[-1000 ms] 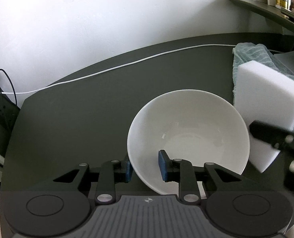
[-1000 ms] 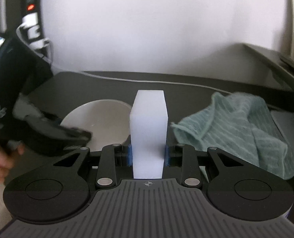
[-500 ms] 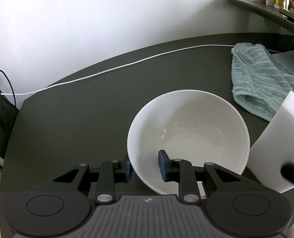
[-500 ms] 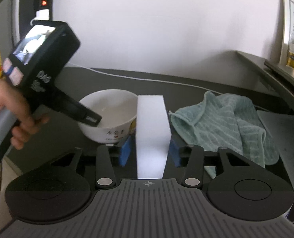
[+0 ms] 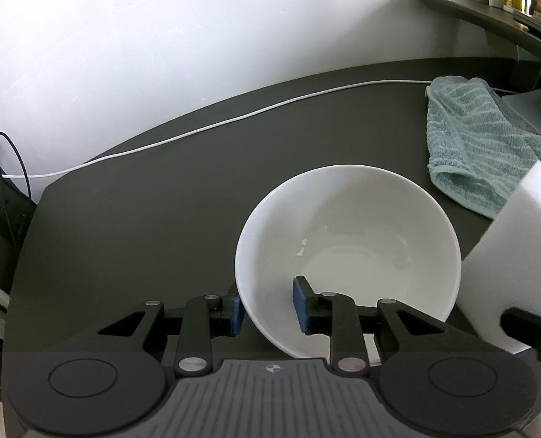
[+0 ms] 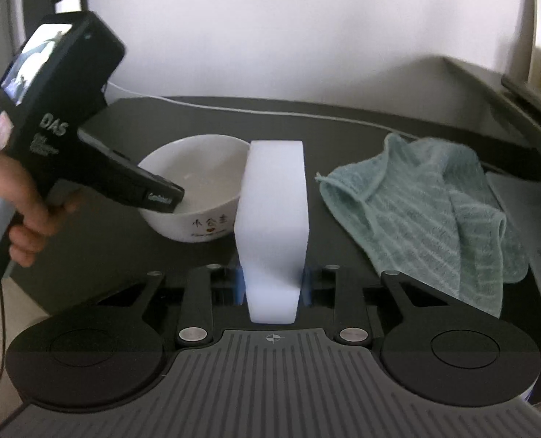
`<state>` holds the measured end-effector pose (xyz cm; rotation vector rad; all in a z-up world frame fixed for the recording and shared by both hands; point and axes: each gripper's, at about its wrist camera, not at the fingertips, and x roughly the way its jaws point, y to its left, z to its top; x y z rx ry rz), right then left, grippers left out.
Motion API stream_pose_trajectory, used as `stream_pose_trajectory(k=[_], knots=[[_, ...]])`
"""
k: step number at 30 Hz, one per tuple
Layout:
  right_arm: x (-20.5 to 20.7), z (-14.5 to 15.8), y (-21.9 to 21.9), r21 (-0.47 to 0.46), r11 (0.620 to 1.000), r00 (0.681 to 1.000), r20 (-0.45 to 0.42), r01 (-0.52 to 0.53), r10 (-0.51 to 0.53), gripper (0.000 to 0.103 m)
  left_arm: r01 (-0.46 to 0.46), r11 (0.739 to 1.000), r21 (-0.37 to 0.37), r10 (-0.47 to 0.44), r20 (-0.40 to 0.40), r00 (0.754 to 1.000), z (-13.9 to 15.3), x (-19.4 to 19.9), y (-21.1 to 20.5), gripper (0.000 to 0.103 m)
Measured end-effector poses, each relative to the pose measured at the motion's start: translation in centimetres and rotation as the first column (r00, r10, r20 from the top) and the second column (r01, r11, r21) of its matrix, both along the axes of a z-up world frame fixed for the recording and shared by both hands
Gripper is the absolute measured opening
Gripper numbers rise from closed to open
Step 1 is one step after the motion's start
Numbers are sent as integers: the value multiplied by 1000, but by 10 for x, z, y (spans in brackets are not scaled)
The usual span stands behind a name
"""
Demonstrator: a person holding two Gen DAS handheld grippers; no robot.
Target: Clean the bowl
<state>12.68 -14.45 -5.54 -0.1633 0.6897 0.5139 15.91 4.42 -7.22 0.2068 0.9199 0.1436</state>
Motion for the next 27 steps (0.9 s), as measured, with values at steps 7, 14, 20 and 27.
stream_pose_trajectory(k=[7,14,20,27], knots=[[17,-4,-2,53,998,1000,-18,18,-17,30,99,975,200,-110,43,993,1,15,-16,37],[22,-6,-1,85,996,999,-42,15,-11,30,199,935,295,-213,17,977,-4,25,-23,26],[24,-6,-5,92,995,998,-43,49,-45,30,-74,997,25,75,-40,996,6,15,0,21],[21,-6,7,61,997,999,-12,47,-46,30,-153,979,-136,146,-63,987,8,-11,4,22]])
